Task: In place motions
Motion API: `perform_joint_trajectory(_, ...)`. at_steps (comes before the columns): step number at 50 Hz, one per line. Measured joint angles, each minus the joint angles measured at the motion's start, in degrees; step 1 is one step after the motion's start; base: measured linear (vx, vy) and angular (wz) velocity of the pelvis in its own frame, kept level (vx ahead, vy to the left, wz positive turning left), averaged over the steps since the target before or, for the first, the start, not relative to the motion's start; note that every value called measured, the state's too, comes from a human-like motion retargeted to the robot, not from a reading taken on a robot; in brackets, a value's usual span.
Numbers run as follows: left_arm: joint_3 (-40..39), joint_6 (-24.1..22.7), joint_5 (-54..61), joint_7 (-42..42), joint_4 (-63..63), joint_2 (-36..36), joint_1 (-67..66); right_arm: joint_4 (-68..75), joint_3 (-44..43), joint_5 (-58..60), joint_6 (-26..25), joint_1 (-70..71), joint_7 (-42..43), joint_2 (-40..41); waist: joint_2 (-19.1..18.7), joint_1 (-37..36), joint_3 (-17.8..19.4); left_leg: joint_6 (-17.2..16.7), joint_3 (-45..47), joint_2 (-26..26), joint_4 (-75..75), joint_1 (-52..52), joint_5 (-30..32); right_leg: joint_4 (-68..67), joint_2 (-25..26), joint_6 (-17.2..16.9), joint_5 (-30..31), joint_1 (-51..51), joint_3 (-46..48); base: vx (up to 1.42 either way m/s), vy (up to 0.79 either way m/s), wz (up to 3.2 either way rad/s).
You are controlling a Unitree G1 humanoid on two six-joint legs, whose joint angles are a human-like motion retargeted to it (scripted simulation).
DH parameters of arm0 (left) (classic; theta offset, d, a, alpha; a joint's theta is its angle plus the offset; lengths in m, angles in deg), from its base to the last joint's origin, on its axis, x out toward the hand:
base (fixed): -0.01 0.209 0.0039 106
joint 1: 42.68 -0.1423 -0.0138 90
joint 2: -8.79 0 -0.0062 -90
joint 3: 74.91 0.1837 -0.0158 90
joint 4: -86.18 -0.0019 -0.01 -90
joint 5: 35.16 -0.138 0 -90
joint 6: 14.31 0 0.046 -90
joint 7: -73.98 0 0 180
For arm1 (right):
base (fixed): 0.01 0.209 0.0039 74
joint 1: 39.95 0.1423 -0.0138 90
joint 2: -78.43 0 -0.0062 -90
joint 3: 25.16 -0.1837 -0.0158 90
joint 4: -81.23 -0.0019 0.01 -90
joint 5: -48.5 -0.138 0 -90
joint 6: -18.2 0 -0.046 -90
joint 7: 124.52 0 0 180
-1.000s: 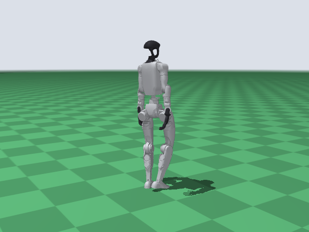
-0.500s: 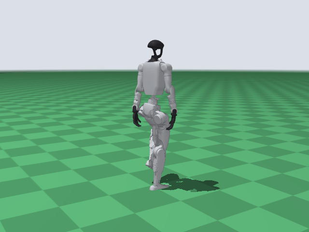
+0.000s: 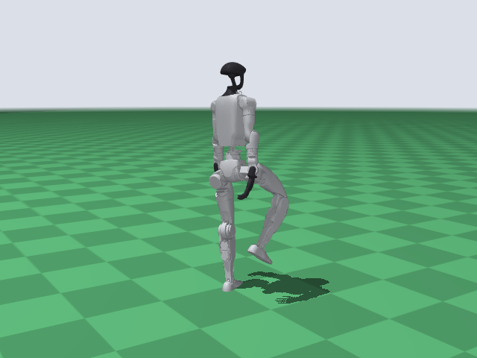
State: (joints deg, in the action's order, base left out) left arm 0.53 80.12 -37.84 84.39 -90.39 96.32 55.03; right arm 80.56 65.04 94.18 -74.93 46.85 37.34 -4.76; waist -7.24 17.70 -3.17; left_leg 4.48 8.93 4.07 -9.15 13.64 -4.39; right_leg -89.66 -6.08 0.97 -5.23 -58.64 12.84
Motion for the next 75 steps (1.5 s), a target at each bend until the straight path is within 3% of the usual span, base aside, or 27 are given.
perform_joint_trajectory(5, 0.1, -0.3, -0.2, 1.5, -0.2, -1.1, -0.6, 0.1, 0.3, -0.2, 0.0, -0.6, 1.0, 0.4, 1.1, -2.0, -2.0, -0.3, 2.0, -0.3, 1.0, -0.6, -0.3, 10.9, 1.8, 0.2, -0.7, 8.3, -2.2, 0.06, -0.04, -0.26)
perform_joint_trajectory(10, -0.1, -0.5, -1.4, 0.7, -1.6, -3.6, -3.8, 0.2, 0.4, -0.8, -0.2, -1.8, 1.4, 0.2, 2.4, -5.5, -4.5, -0.6, 3.3, -1.3, 1.7, -2.4, -1.0, 40.4, 7.5, -2.9, 2.5, 28.5, -7.2, 0.16, 0.02, -0.16)
perform_joint_trajectory(11, -0.4, -0.8, -1.8, 0.8, -2.4, -3.9, -4.4, 0.5, 0.2, -0.8, -0.3, -1.3, 1.3, 0.2, 3.0, -5.4, -3.6, -0.5, 2.6, -1.9, 1.0, -3.7, -1.7, 49.0, 7.1, -3.0, 4.0, 34.9, -6.0, 0.21, 0.08, 0.64)
perform_joint_trajectory(12, -0.7, -1.0, -2.1, 0.8, -3.3, -4.3, -4.9, 0.7, 0.1, -0.6, -0.4, -1.0, 1.3, 0.1, 3.5, -4.5, -2.8, -0.4, 1.3, -2.7, 0.2, -4.7, -2.1, 57.1, 7.0, -2.3, 3.0, 40.9, -4.3, 0.23, 0.08, 1.44)
perform_joint_trajectory(13, -1.0, -1.1, -2.4, 0.7, -4.2, -4.7, -5.6, 0.6, -0.1, -0.3, -0.4, -0.8, 1.6, 0.1, 3.7, -2.3, -2.1, -0.2, -1.2, -3.8, -0.4, -5.4, -2.2, 64.3, 7.2, -0.3, -2.7, 46.2, -1.3, 0.27, 0.08, 1.06)
perform_joint_trajectory(15, -2.7, -1.0, -3.2, 0.4, -6.0, -5.1, -7.7, 0.6, 0.8, 0.5, -0.5, -0.8, 2.3, -0.1, 5.4, -5.4, -3.5, -0.1, 2.2, -5.3, -0.5, -6.8, -3.1, 75.9, 6.1, 7.9, -14.8, 55.8, 7.0, 0.34, 0.09, -0.6)
perform_joint_trajectory(17, -4.0, -0.4, -3.8, 0.1, -8.7, -5.3, -9.5, 1.2, 1.0, 1.3, -1.0, -0.5, 2.3, -0.3, 8.6, -9.2, -5.9, 0.2, 5.5, -8.3, -0.1, -7.8, -3.4, 84.6, 4.0, 7.1, -8.3, 58.6, 10.0, 0.24, 0.13, -1.53)
perform_joint_trajectory(18, -4.8, 0.1, -3.8, -0.4, -10.3, -5.6, -9.1, 1.4, 0.3, 1.7, -1.7, 0.8, 2.0, -0.1, 9.0, -12.4, -6.4, 0.1, 7.6, -8.3, 0.2, -7.3, -3.4, 84.6, 2.5, 4.0, -8.0, 57.7, 3.2, -0.1, 0.16, -1.16)
perform_joint_trajectory(19, -5.6, 0.6, -3.4, -1.4, -10.8, -6.3, -9.0, 1.2, -0.6, 1.9, -1.9, 2.1, 2.0, 0.0, 9.1, -13.0, -6.6, -0.1, 6.8, -8.6, 0.4, -6.5, -3.0, 84.2, 1.8, 3.1, -7.5, 56.3, 2.2, -0.29, 0.16, -0.26)
perform_joint_trajectory(24, -8.4, -2.3, 2.5, 0.0, -9.7, -8.5, -13.3, -3.4, 3.1, 1.5, 1.5, 7.0, 0.8, -0.1, 7.0, -10.8, -5.3, -1.0, 8.5, -7.1, 2.4, -7.1, -2.2, 83.9, 4.0, 5.4, -7.0, 54.3, 2.1, -0.08, 0.1, -0.32)
perform_joint_trajectory(28, -8.2, 0.8, -0.9, 1.4, -10.8, -8.1, -11.7, -9.5, 3.5, 1.1, 2.4, 8.1, -1.4, 1.6, 5.0, -4.8, -2.7, -1.4, 6.0, -5.9, 1.4, -6.3, -1.5, 84.4, 5.0, 5.5, -7.0, 55.2, 4.2, -0.18, 0.06, 0.74)
perform_joint_trajectory(33, -4.0, 0.3, -3.8, -0.2, -8.2, -7.3, -10.6, -9.2, 2.5, -6.3, 5.8, 6.0, -1.7, 1.9, 5.8, -6.7, -3.7, -1.8, 4.8, -6.3, 1.0, -5.7, -1.2, 85.0, 4.8, 5.9, -7.0, 55.7, 5.4, 0.04, 0.03, 0.31)
perform_joint_trajectory(36, -3.7, -0.2, -3.2, 0.0, -5.2, -7.6, -9.7, -6.9, 2.3, -5.4, 3.6, 5.2, -1.9, 2.1, 6.3, -8.4, -3.5, -1.8, 5.3, -6.6, 1.4, -5.7, -0.6, 84.8, 4.8, 6.3, -6.9, 55.7, 5.1, 0.01, 0.03, -0.13)
perform_joint_trajectory(40, -3.9, -0.3, -0.9, -0.3, -4.3, -8.2, -7.6, -2.6, 3.9, -1.9, 1.3, 4.9, 0.1, 1.7, 6.4, -15.6, -3.0, 1.4, 12.7, -7.4, 2.2, -4.6, 0.4, 84.5, 6.7, 6.9, -6.0, 54.9, -1.6, -0.01, 0.04, -1.38)
perform_joint_trajectory(45, 0.3, 0.7, -3.6, 0.4, -4.6, -7.5, -5.5, 1.1, 4.6, 1.7, -0.8, 3.4, 3.6, 1.5, 6.6, -18.6, -2.8, 1.5, 14.9, -6.9, 2.0, -3.9, 0.6, 84.5, 7.2, 7.3, -5.5, 54.1, -3.8, -0.03, 0.04, -0.37)
perform_joint_trajectory(50, 2.9, 0.5, -6.4, -0.1, -4.7, -7.1, -5.0, 3.8, 4.3, 1.4, -2.2, 2.5, 3.9, 1.1, 6.5, -17.7, -2.6, 1.3, 13.4, -7.0, 0.8, -2.9, 0.4, 85.1, 6.9, 7.3, -5.2, 53.7, -2.4, -0.05, 0.04, 0.25)
perform_joint_trajectory(58, 0.4, 0.2, -3.3, 0.1, -6.7, -7.6, -4.3, 3.1, 4.2, 1.2, -2.6, 2.2, 2.4, 0.0, 5.4, -11.0, -2.1, 0.4, 5.7, -8.7, -1.3, -1.9, 0.7, 86.0, 5.9, 6.9, -5.6, 53.4, 5.0, -0.09, 0.03, 0.86)
perform_joint_trajectory(65, -2.1, -0.2, -0.9, -0.3, -7.6, -8.5, -5.4, 1.5, 4.4, 2.9, -1.9, 1.9, 2.7, -1.0, 6.4, -8.3, -3.1, -2.2, 8.4, -6.6, -7.2, -1.5, -2.4, 86.2, 2.9, 6.1, -5.7, 53.9, 7.6, 0.03, 0.04, 0.32)
perform_joint_trajectory(70, -2.1, 0.1, -2.6, 0.0, -8.3, -8.5, -6.9, 1.6, 4.0, 2.0, -2.3, 1.7, 3.1, -0.5, 3.9, -10.3, -4.5, 0.2, 12.1, -6.7, -0.5, -4.0, -2.2, 86.1, 6.0, 6.3, -5.6, 53.4, 4.5, 0.1, -0.03, -0.5)
perform_joint_trajectory(75, -0.8, 0.4, -3.8, -0.3, -7.9, -8.0, -6.4, 1.4, 3.3, -2.1, -1.5, 2.1, 2.1, 0.8, 5.0, -10.6, -3.3, 0.8, 12.9, -7.7, 0.7, -5.3, -1.5, 86.7, 6.9, 7.9, -5.5, 54.8, 5.2, 0.01, -0.01, 0.02)
